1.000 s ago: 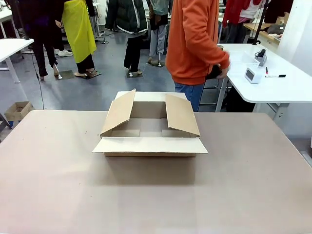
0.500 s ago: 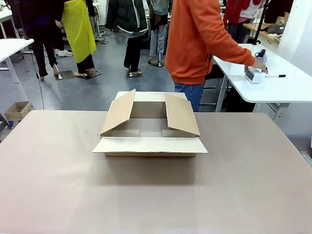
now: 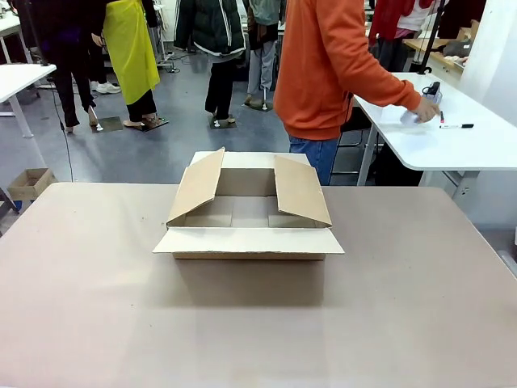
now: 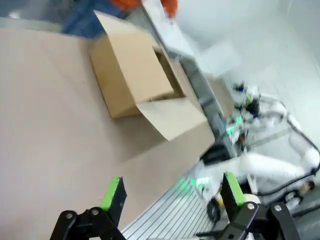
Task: Pack the gift set into the box.
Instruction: Place both hands on the side flaps of the Package Box and spread them outward.
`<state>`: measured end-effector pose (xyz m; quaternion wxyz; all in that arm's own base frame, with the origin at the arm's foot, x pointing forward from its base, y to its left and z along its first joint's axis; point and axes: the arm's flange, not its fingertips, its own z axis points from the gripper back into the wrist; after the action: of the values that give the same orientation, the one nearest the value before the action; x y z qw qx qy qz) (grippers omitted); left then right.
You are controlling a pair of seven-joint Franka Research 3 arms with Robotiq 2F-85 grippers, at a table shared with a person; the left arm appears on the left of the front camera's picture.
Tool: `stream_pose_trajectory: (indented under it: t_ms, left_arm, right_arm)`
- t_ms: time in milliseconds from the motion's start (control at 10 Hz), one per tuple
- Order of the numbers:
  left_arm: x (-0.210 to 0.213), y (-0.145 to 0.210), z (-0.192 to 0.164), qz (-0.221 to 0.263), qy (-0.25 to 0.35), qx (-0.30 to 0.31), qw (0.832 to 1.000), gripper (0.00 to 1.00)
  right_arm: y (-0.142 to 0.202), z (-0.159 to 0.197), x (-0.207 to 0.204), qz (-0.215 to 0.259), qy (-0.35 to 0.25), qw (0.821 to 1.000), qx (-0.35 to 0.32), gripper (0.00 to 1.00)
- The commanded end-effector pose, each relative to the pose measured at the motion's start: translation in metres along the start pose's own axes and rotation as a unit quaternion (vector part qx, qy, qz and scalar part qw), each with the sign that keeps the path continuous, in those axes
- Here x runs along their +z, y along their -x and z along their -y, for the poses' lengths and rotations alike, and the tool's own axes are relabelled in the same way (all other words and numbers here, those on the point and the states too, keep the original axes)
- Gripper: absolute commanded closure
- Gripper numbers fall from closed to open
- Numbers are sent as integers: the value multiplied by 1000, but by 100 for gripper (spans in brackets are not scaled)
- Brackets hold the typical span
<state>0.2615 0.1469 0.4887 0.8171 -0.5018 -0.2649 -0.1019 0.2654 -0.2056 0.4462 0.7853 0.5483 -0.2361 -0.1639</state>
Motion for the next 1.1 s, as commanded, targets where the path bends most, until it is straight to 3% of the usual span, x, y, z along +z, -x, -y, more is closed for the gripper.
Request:
stream_pose_trajectory:
  t_ms: [0, 100, 300, 400, 500, 700, 800, 900, 1000]
  left_arm:
    - [-72, -51, 77, -151, -34, -118, 981, 0]
    - [-121, -68, 113, -210, -51, -166, 962, 0]
    - [-231, -86, 157, -325, -80, -200, 921, 0]
    - [-247, -86, 159, -328, -101, -202, 917, 0]
    - [-210, -54, 175, -279, -54, -180, 942, 0]
    - [-210, -54, 175, -279, -54, -180, 942, 0]
    - [-250, -65, 182, -307, -59, -195, 930, 0]
    - [-260, -66, 194, -302, -66, -215, 927, 0]
    - [-269, -77, 196, -289, -94, -179, 936, 0]
  right_arm:
    - [36, -95, -93, -31, 78, 986, 147, 0]
    - [61, -133, -147, -59, 129, 967, 213, 0]
    - [137, -165, -256, -155, 170, 924, 306, 0]
    - [158, -166, -268, -170, 192, 904, 343, 0]
    - [69, -183, -184, -136, 149, 940, 274, 0]
    - [69, -183, -184, -136, 149, 940, 274, 0]
    - [104, -200, -229, -160, 172, 923, 304, 0]
    - [107, -211, -253, -179, 188, 903, 343, 0]
    - [107, -218, -272, -172, 201, 893, 363, 0]
